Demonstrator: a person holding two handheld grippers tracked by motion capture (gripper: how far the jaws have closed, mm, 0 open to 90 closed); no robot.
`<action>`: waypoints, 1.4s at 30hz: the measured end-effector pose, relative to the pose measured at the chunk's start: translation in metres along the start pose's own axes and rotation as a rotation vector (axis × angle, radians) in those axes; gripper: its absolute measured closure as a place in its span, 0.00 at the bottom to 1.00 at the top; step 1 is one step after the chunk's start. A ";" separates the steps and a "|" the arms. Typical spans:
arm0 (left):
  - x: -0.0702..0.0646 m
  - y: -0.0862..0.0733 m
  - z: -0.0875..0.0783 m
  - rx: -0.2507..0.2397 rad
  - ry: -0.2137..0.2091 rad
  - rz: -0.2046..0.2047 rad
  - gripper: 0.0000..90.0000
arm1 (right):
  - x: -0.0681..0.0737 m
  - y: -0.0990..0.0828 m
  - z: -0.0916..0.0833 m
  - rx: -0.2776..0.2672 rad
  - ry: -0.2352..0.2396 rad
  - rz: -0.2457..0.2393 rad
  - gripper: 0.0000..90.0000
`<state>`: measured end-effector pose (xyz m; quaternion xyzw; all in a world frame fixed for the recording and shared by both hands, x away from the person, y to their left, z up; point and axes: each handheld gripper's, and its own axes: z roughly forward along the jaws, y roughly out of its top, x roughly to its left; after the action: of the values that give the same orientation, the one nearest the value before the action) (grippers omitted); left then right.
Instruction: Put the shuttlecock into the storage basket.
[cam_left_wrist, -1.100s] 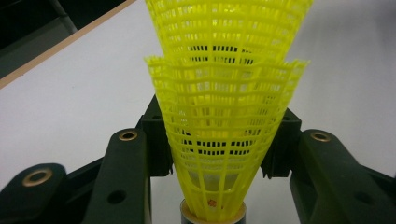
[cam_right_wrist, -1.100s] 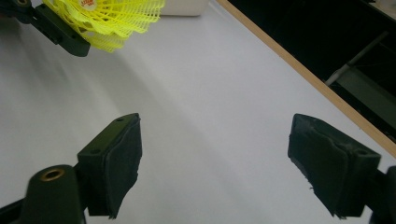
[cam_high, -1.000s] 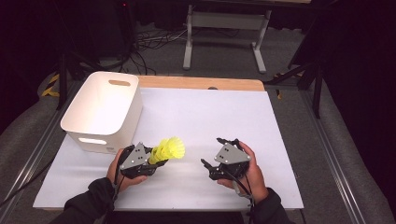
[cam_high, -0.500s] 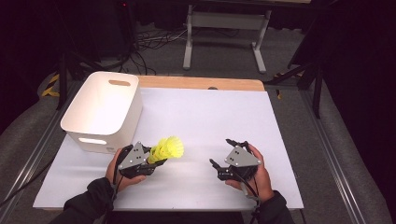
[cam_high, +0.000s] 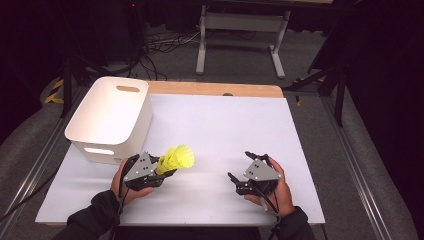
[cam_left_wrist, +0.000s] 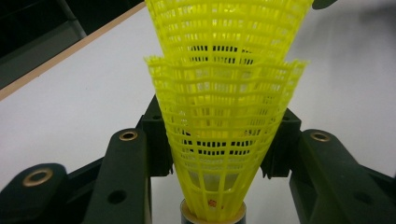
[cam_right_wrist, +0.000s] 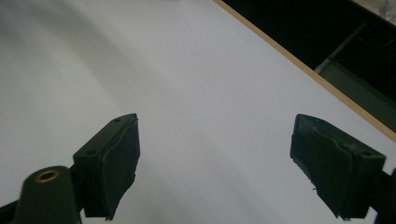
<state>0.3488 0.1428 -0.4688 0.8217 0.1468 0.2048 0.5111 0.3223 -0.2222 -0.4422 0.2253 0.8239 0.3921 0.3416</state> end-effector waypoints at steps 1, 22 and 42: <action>0.000 0.000 0.000 -0.001 -0.001 0.000 0.61 | 0.000 -0.001 0.000 -0.001 -0.001 0.002 0.18; 0.000 0.004 -0.012 -0.030 0.013 0.017 0.61 | 0.002 -0.004 0.001 0.000 0.014 0.022 0.18; 0.005 0.005 -0.024 -0.050 0.045 0.014 0.61 | 0.004 -0.002 0.003 -0.010 0.046 0.037 0.18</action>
<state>0.3416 0.1620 -0.4537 0.8051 0.1471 0.2303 0.5265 0.3217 -0.2201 -0.4467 0.2299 0.8252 0.4076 0.3163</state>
